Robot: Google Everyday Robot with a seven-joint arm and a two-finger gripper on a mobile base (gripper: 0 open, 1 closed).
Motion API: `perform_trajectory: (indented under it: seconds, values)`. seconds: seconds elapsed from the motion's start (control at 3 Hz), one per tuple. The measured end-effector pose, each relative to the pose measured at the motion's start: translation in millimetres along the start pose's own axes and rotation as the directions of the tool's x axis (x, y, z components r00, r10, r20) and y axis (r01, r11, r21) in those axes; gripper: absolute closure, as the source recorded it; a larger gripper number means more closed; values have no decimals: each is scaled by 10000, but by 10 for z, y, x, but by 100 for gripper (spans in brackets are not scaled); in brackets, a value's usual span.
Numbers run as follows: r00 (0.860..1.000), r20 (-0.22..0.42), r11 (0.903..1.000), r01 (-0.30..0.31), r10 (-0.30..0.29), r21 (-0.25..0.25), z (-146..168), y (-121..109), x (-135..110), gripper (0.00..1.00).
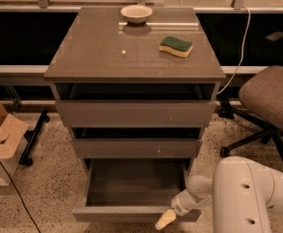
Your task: Open bottom drawer
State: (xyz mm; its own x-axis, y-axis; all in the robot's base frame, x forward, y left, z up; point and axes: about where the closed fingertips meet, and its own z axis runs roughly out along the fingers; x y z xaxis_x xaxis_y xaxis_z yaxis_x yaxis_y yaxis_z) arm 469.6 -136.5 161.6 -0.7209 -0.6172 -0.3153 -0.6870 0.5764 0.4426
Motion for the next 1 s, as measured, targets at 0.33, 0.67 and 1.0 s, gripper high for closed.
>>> perform_trajectory:
  seconds: [0.33, 0.67, 1.0]
  values:
    - [9989, -356, 9992, -311, 302, -261, 41, 72, 188, 0]
    - [9989, -356, 9992, -311, 302, -261, 25, 79, 181, 0]
    - [9979, -458, 9978, -479, 458, -452, 22, 167, 279, 0]
